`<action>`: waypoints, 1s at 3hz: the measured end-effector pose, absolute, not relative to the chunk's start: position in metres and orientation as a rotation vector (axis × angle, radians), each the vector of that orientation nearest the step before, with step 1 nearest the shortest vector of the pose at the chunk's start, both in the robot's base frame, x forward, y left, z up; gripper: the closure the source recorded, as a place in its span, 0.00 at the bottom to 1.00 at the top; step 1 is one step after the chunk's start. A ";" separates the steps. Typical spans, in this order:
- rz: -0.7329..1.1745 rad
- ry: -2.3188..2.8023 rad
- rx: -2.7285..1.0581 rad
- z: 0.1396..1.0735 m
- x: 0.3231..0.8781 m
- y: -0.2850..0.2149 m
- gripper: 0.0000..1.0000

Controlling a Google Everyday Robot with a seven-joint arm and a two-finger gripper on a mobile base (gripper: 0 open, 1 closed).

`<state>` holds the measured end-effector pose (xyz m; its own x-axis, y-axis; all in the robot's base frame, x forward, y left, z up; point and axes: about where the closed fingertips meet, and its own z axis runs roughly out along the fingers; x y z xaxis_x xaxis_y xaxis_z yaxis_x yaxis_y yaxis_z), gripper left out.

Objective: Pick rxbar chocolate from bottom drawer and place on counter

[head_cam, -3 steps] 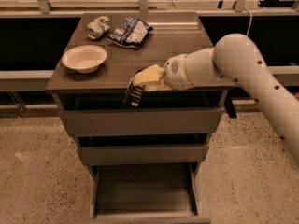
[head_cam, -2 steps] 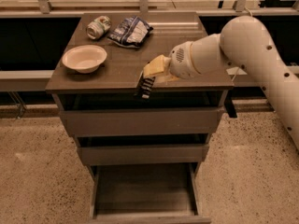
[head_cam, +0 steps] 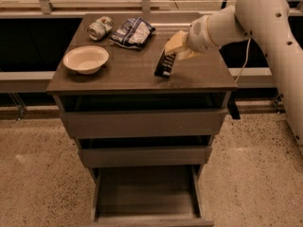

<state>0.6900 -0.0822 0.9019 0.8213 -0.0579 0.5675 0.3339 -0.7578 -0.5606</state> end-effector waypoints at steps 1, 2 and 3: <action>-0.831 -0.079 -2.323 0.910 0.725 -0.108 0.75; -0.821 -0.090 -2.325 0.907 0.723 -0.104 0.51; -0.815 -0.095 -2.324 0.905 0.724 -0.101 0.20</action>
Offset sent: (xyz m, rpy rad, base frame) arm 0.0307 -0.0232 0.0063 0.0128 -0.0184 -0.0947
